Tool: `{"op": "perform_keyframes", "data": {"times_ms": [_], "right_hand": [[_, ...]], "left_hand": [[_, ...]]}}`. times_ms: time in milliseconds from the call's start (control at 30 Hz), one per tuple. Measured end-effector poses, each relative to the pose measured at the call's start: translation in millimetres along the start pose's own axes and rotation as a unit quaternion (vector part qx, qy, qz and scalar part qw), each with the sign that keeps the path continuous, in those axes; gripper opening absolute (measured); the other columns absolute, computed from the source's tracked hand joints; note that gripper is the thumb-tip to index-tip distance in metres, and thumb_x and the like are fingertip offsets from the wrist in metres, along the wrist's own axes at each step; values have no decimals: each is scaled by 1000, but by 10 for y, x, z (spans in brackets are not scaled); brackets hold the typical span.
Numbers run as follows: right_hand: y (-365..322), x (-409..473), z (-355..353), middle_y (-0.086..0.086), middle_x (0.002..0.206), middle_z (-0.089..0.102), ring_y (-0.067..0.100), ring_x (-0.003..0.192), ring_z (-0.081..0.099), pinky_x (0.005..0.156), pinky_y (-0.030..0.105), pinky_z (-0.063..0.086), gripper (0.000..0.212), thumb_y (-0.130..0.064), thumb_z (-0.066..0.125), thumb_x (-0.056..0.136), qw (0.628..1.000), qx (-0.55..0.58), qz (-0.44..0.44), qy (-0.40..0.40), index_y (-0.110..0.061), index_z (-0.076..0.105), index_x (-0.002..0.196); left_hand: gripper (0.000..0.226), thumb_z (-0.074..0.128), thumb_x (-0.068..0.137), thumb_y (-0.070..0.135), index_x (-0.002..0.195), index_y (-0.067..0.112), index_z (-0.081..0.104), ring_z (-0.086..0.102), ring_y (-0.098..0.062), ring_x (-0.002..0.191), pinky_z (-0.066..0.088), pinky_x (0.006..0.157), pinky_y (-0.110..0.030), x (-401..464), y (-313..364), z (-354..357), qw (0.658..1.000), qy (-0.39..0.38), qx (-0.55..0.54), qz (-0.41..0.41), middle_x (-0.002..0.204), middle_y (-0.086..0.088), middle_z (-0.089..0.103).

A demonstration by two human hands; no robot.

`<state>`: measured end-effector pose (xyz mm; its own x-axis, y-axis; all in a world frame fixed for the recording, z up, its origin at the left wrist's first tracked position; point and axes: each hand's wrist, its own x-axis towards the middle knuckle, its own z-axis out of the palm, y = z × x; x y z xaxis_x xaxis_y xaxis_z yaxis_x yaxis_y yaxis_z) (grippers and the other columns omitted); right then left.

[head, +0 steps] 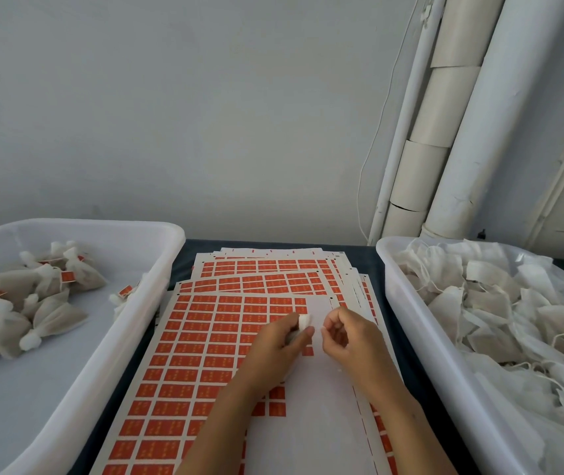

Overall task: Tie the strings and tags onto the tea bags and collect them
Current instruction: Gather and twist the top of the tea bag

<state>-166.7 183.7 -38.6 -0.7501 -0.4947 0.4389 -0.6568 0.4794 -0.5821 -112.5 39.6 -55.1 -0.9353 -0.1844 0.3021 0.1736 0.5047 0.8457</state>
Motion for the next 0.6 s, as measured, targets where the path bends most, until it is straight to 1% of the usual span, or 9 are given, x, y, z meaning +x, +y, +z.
{"op": "perform_keyframes", "data": {"times_ms": [67,167,267,333,467,533,600], "right_hand": [[9,1,-22,-22,76,55,1,68,59,65,1,43,17,-20,68,82,1000,6,9,27,-25,52,81],[6,0,-35,-22,76,54,2,68,59,64,0,43,18,-16,68,82,998,27,28,58,-23,52,80],[-18,2,-19,-20,77,55,4,68,59,63,2,45,20,-15,68,82,996,36,35,74,-25,51,78],[-20,-3,-11,-19,77,57,4,68,60,64,2,45,20,-16,68,82,996,45,36,72,-26,51,78],[-5,-22,7,-14,79,60,6,69,60,67,4,47,17,-20,69,82,1000,21,7,16,-26,53,81],[-17,-14,14,-17,78,59,6,69,60,67,3,46,19,-21,69,82,1000,10,4,15,-28,52,80],[-33,-5,31,-18,77,57,5,68,60,65,2,45,20,-21,70,81,999,10,13,32,-28,51,79]], "left_hand": [[21,51,95,29,81,15,57,48,-2,60,38,56,-10,3,-4,-8,1000,11,-1,-8,66,5,52],[23,51,95,27,74,20,55,46,1,57,38,55,-8,1,28,-23,1000,19,-15,-12,64,6,51],[27,50,95,28,70,19,55,44,0,55,37,54,-10,-5,60,-52,998,22,-57,-16,58,12,48],[28,50,95,32,70,20,55,45,-1,55,38,55,-11,-20,59,-77,997,24,-69,-38,56,15,49],[23,51,93,37,77,24,60,55,0,61,43,57,-8,-37,4,-177,994,31,-62,-86,64,16,58],[23,51,93,37,79,22,61,56,2,62,44,57,-7,-41,-9,-214,993,28,-70,-94,66,15,60],[27,51,94,35,73,21,60,55,1,59,44,56,-6,-42,7,-214,991,19,-89,-96,60,16,58]]}}
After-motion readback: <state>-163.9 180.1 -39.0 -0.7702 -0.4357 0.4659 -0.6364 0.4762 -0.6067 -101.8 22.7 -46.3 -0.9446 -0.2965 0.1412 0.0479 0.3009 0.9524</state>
